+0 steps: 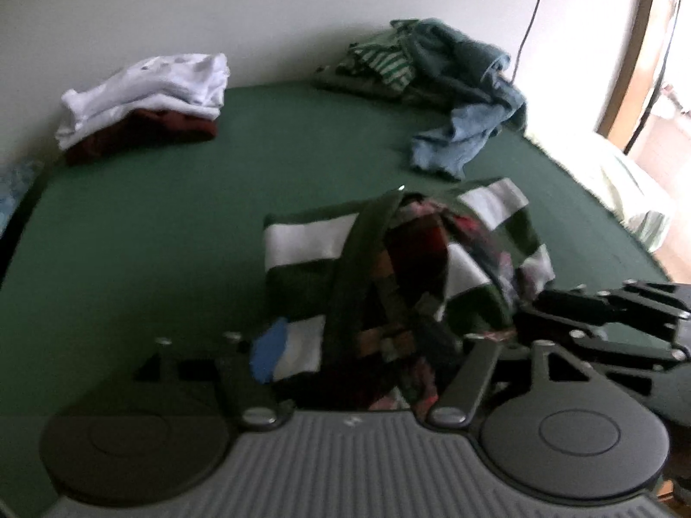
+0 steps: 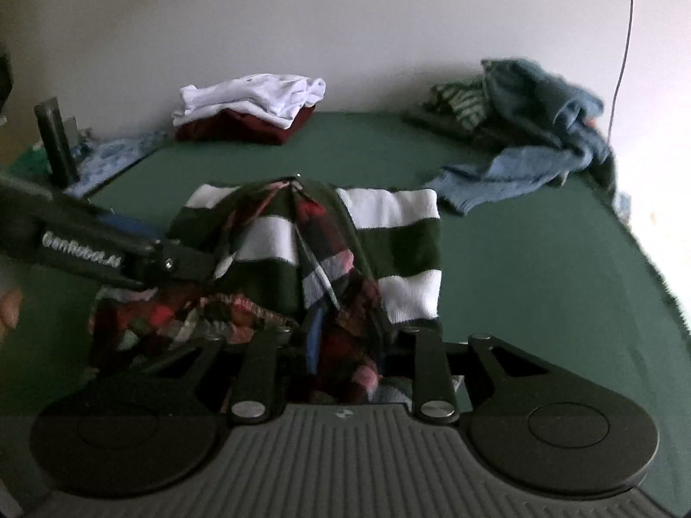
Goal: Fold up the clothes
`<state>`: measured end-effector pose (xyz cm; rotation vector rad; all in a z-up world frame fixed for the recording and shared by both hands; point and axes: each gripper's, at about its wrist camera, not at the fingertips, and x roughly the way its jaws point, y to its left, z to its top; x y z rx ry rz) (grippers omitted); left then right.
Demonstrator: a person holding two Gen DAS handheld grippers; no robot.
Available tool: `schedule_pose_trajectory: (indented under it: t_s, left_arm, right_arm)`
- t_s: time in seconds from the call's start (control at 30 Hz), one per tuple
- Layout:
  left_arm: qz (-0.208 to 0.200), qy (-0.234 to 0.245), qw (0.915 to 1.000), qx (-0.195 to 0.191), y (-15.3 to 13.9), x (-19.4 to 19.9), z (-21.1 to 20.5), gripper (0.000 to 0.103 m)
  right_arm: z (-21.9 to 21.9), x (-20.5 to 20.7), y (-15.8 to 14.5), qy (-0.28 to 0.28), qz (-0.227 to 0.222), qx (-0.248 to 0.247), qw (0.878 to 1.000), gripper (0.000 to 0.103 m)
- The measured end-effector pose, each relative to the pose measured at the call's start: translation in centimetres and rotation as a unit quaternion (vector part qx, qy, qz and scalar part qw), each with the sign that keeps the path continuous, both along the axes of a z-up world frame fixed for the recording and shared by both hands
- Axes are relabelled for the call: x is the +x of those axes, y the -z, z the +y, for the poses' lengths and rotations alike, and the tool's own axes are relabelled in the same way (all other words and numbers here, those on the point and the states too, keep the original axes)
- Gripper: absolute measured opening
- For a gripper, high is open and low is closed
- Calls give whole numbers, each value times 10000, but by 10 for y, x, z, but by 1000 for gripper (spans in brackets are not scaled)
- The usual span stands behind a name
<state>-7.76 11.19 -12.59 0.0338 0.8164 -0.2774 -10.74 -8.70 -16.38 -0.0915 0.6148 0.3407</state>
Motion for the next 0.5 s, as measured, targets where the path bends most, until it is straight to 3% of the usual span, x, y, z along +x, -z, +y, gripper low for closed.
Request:
schedule_pose_trajectory:
  t_s: [0.17,0.37,0.5]
  left_arm:
    - [219,9,9997,72,6,3,-3,83]
    - [332,26,9992,218,10,4,-5,89]
    - [376,15,9989,288,12,6,-5,98]
  right_arm:
    - [-6,2,-1,264,126,290,9991,27]
    - [2,-8,2,471,-33,199,9987,28]
    - [4,-10,4,589,-92,197,9980,28]
